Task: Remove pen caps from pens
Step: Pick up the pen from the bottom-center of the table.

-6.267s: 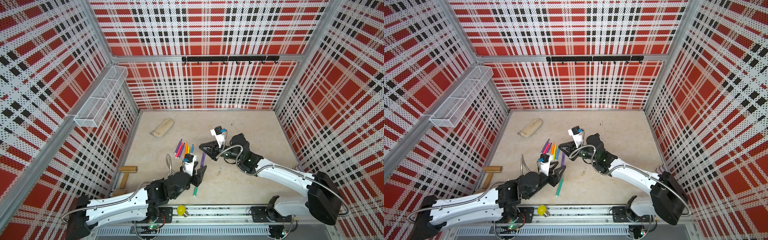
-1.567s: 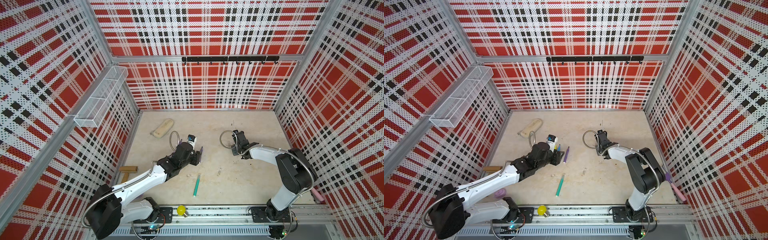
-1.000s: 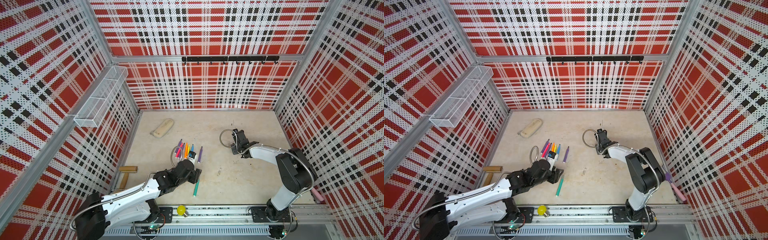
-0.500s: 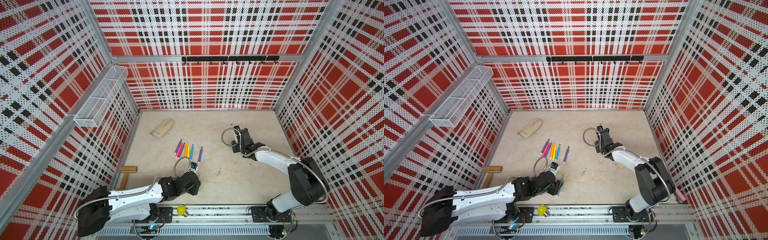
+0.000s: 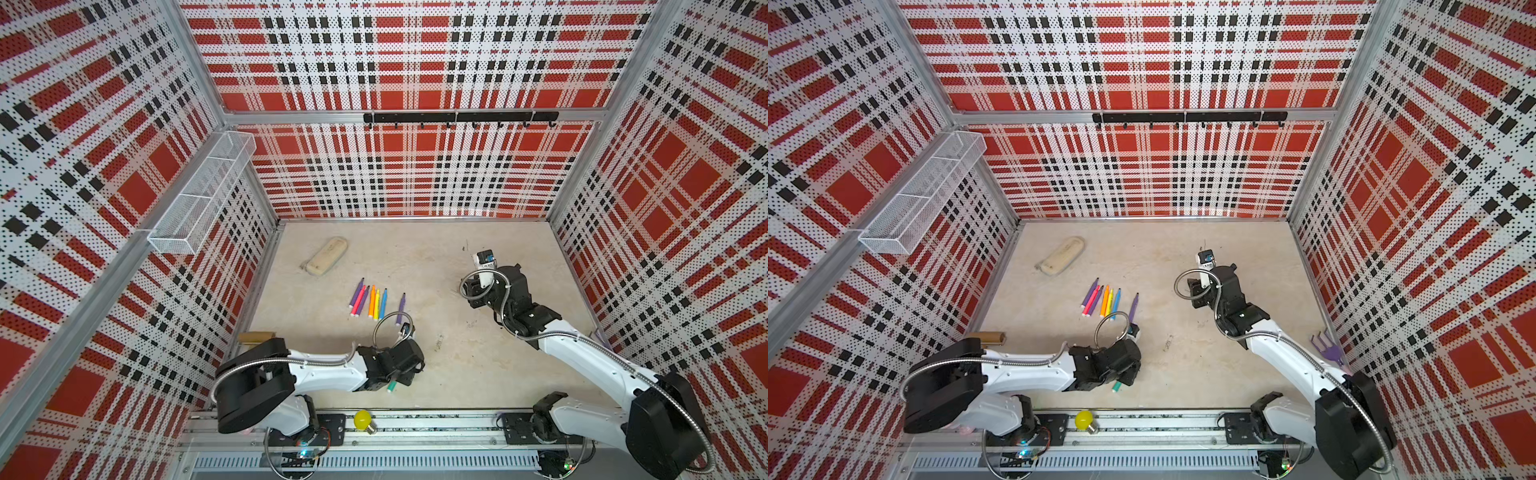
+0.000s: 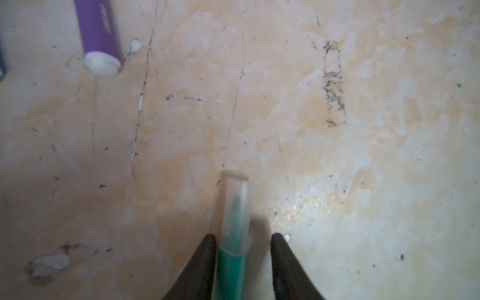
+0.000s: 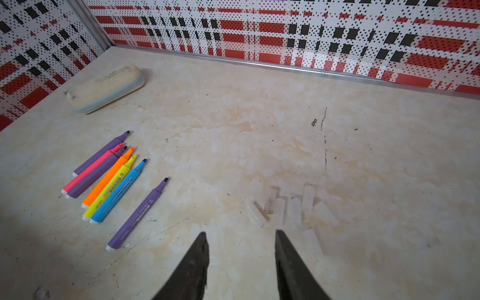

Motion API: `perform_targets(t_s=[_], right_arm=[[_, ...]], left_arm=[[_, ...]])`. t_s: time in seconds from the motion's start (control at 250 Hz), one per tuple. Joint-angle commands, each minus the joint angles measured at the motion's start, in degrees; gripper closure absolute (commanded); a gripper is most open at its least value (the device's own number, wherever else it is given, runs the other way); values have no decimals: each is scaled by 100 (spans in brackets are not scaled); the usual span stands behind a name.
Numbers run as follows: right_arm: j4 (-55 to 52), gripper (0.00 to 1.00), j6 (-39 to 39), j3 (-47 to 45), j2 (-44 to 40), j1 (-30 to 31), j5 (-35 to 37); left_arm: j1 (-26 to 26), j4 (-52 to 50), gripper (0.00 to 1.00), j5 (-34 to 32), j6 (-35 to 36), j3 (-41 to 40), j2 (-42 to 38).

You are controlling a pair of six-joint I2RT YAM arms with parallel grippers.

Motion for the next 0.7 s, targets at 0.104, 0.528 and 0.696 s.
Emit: perform_targets(t_s=[0.104,0.528,0.696], right_arm=[[227,55,93,-62,-157,0,-109],[178,54,92,-69,-207,0,-72],[156,54,98,-77,-287,0,-13]], left_arm=[[-242,-687,53,79,-314,48,599],[-457,-1762,49,-275,-533,-342,-1103],[-531,-1807,49,-99,-451,-492,-1379]])
